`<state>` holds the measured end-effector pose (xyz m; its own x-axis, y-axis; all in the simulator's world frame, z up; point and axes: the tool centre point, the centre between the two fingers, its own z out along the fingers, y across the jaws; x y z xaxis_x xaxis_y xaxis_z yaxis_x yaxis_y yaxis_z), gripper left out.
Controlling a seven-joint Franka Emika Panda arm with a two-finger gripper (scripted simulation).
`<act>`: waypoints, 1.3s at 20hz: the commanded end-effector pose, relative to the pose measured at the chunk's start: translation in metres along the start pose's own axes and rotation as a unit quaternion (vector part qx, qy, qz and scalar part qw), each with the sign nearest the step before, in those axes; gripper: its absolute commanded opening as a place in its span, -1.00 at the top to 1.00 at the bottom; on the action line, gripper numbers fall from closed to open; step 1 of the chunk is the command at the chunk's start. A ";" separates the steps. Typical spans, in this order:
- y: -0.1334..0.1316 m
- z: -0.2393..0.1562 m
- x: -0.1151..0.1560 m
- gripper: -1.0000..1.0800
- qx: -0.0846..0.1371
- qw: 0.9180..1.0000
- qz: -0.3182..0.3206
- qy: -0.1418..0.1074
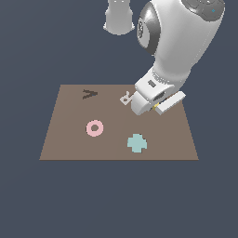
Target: Insert a designated object into the corresponding slot on a board.
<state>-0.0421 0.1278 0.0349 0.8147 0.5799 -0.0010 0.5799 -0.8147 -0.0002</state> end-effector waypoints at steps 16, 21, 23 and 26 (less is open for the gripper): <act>0.052 -0.003 -0.119 1.00 -0.001 0.968 -0.253 0.000; 0.076 -0.003 -0.144 1.00 -0.001 0.949 -0.316 0.000; 0.086 -0.003 -0.152 1.00 -0.001 0.940 -0.340 0.000; 0.101 -0.004 -0.163 1.00 -0.001 0.928 -0.372 0.000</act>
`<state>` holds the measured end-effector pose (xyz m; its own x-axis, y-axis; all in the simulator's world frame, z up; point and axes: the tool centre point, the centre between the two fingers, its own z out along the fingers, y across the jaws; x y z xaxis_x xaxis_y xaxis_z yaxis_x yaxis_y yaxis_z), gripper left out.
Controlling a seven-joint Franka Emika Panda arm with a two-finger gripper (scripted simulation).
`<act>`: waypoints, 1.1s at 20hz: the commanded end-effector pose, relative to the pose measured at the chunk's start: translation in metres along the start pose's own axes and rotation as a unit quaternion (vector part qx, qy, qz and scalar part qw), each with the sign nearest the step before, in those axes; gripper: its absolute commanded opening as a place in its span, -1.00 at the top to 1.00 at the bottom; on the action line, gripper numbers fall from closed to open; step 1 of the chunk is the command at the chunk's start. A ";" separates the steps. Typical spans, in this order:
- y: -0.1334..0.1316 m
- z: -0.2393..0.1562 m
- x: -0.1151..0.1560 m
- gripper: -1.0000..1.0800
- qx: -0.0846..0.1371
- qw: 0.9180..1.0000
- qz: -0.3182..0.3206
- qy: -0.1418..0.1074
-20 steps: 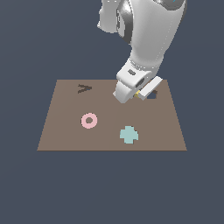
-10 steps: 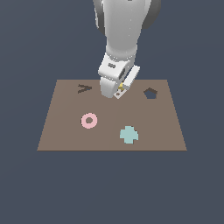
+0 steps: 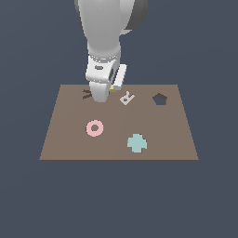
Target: Insert a designated object into the corresponding slot on a board.
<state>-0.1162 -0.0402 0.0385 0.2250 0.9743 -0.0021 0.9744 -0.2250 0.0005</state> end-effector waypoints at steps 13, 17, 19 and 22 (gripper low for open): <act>0.022 -0.001 -0.059 1.00 -0.001 0.993 -0.120 0.000; 0.027 -0.001 -0.067 1.00 -0.001 0.991 -0.136 0.000; 0.028 -0.001 -0.069 1.00 -0.001 0.990 -0.142 0.000; 0.030 -0.001 -0.071 1.00 -0.001 0.989 -0.146 0.000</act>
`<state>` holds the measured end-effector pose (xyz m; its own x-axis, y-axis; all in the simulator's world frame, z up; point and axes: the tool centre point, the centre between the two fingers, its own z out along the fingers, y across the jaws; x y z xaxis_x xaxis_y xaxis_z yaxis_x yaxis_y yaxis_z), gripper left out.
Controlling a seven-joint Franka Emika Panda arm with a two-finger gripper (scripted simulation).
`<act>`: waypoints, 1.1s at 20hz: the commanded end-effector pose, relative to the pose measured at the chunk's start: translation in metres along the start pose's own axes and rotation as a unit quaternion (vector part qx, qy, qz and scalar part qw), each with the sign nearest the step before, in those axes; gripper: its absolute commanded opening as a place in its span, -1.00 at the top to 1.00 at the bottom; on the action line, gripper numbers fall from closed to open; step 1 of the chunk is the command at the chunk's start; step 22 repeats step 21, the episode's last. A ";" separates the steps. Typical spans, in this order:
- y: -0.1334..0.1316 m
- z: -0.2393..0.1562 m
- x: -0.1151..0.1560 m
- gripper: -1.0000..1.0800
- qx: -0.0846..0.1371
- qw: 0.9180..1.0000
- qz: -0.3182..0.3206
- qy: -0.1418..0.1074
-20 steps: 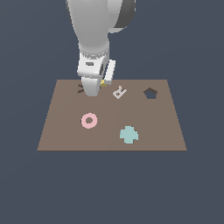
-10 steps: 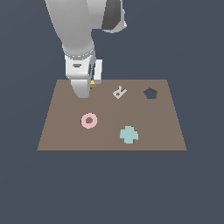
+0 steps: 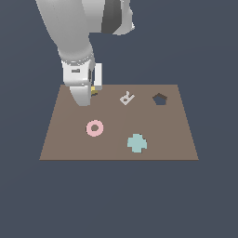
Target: Insert a designated object into the corresponding slot on a board.
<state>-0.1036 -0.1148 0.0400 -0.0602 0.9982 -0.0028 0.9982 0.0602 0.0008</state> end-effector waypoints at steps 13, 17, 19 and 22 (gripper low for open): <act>0.001 0.010 -0.001 -0.92 0.000 1.000 -0.004 0.000; 0.001 0.010 -0.001 -0.92 0.000 1.000 -0.004 0.000; 0.001 0.010 -0.001 -0.92 0.000 1.000 -0.004 0.000; 0.001 0.010 -0.001 -0.92 0.000 1.000 -0.004 0.000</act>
